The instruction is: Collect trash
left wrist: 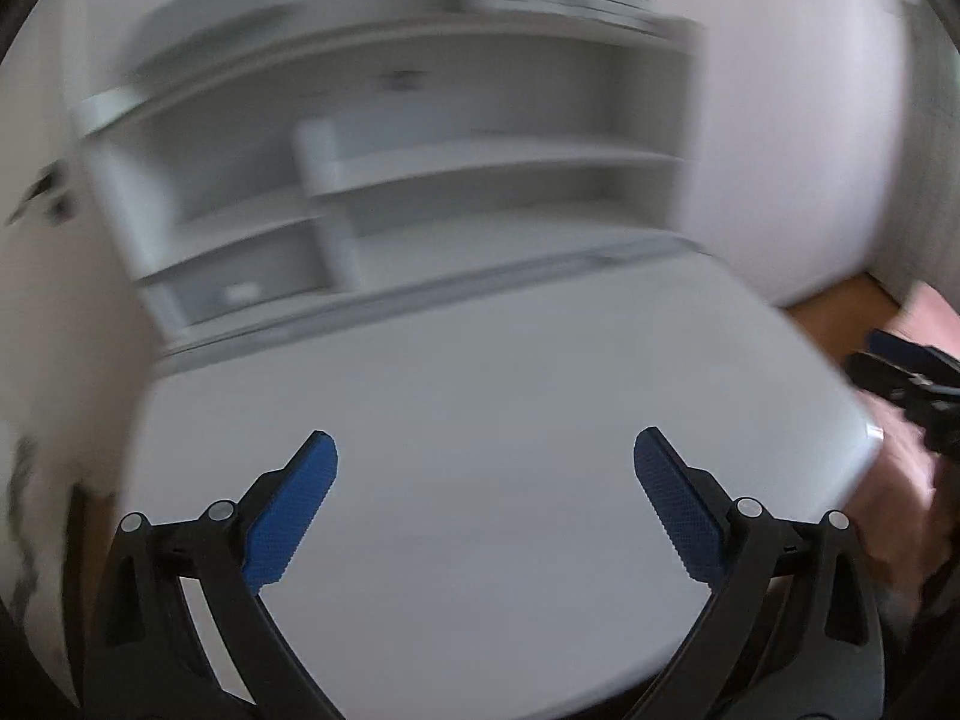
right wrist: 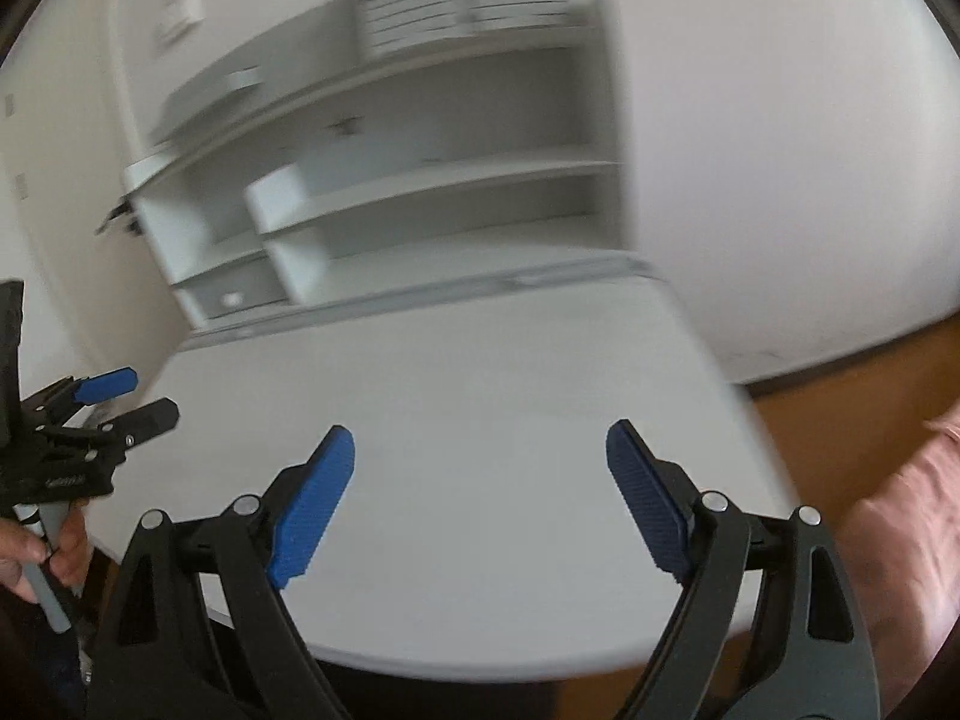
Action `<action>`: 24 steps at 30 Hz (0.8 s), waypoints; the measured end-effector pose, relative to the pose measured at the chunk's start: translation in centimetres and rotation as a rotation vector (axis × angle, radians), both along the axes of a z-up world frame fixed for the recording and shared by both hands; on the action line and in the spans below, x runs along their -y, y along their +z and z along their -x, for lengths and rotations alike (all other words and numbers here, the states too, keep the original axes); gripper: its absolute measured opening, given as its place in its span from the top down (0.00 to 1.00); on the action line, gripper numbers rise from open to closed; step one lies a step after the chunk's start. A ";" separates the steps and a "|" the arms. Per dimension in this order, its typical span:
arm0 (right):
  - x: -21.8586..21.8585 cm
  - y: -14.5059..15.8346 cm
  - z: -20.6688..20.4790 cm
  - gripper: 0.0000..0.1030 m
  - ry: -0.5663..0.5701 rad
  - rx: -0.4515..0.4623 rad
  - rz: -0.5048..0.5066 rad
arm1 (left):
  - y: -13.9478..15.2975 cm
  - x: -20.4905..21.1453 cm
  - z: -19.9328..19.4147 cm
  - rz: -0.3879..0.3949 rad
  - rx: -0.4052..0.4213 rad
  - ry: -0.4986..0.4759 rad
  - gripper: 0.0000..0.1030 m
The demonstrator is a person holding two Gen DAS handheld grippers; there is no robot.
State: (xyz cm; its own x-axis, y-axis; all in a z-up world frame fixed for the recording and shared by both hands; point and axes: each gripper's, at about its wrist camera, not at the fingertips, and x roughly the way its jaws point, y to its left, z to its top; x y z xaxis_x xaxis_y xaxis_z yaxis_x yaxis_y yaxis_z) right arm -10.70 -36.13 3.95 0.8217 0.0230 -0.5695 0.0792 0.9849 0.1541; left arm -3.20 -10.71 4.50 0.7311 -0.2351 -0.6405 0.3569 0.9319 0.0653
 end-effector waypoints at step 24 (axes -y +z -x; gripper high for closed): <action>-6.4 1.8 -2.0 0.16 0.087 0.035 0.112 | -1.8 -9.7 0.8 0.039 0.019 0.135 0.06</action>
